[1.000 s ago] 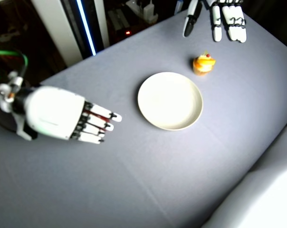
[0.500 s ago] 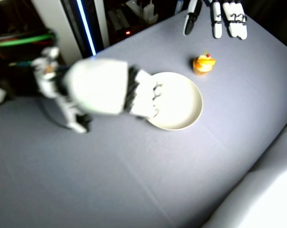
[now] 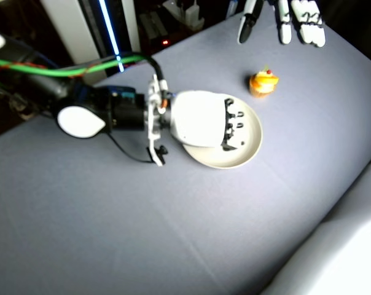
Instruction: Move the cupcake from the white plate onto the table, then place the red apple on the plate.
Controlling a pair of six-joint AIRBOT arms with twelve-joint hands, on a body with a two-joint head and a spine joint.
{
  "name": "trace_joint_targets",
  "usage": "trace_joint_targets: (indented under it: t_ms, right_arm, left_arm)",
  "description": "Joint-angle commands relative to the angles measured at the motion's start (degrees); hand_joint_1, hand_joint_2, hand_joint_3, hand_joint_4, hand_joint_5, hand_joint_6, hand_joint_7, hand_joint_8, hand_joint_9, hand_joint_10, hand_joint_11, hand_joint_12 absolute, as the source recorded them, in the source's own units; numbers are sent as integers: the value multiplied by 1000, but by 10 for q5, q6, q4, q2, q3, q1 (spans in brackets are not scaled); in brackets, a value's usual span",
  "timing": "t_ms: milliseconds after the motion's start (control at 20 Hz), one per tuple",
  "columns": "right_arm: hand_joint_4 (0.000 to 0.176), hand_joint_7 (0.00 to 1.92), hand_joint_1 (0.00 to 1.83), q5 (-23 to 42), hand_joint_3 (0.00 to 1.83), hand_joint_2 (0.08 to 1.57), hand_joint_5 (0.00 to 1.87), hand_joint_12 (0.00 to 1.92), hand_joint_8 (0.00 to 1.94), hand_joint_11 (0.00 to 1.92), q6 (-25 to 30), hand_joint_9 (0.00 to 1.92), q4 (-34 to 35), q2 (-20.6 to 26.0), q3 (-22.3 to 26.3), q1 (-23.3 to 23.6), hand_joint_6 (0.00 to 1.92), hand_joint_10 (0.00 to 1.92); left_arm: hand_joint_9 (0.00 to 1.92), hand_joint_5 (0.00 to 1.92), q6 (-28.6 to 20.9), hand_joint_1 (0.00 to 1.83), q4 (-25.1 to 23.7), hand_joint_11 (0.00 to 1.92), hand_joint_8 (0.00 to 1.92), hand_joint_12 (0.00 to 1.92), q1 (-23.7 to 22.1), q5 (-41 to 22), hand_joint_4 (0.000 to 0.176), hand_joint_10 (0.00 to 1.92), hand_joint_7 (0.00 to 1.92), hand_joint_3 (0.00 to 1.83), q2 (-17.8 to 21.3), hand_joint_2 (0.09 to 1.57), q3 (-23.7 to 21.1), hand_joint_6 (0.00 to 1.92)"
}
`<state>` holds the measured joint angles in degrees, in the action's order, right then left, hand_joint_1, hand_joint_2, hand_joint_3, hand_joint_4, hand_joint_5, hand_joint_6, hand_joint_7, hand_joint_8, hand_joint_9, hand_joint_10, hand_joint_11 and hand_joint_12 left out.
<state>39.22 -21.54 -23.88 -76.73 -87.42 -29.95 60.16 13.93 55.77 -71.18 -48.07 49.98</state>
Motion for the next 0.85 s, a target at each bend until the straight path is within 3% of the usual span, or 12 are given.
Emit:
trace_joint_targets:
  t_ms: [0,150,250,350,500,600,700,750,800]
  right_arm:
    - [175,14,900,58,2,853,13,97,1,1,5,16,15,2,1,6,0,1]
    - [176,0,862,76,0,828,0,0,0,0,5,0,15,10,24,6,0,0]
    - [176,0,824,101,0,807,0,0,0,0,-1,0,28,42,47,6,0,0]
    - [176,0,587,152,0,761,0,0,0,0,-25,0,72,89,82,-14,0,0]
    - [176,0,688,271,0,765,0,0,0,0,-32,0,155,145,123,-84,0,0]
    - [176,0,792,385,0,727,0,0,0,0,-35,0,218,178,158,-146,0,0]
    - [176,0,826,478,2,782,0,0,0,0,-45,0,268,207,190,-201,0,0]
    - [176,0,906,521,19,834,0,0,0,0,-48,0,291,214,201,-225,0,0]
    - [92,30,919,559,4,812,434,16,0,21,-47,18,311,217,207,-251,108,0]
  left_arm:
    - [11,70,0,829,-6,100,5,88,-5,-68,176,4,29,0,2,862,2,3]
    - [10,65,0,802,-3,106,1,95,-5,-72,176,3,20,0,2,859,0,2]
    - [19,53,0,799,1,115,3,102,-2,-81,176,6,27,0,3,852,-2,0]
    - [11,6,0,798,7,90,1,97,5,-97,176,1,11,0,7,835,-7,0]
    - [12,0,-1,843,18,84,2,96,16,-120,176,3,6,0,13,803,-13,0]
    - [0,0,-1,789,22,63,0,90,22,-144,176,0,0,0,15,815,-17,0]
    - [3,0,-18,724,20,86,0,109,27,-169,175,1,0,7,18,853,-19,0]
    - [81,0,-42,638,15,108,9,283,28,-180,158,2,28,0,17,866,-15,0]
    - [185,100,-65,580,8,56,6,698,28,-190,117,12,48,12,16,1008,-10,9]
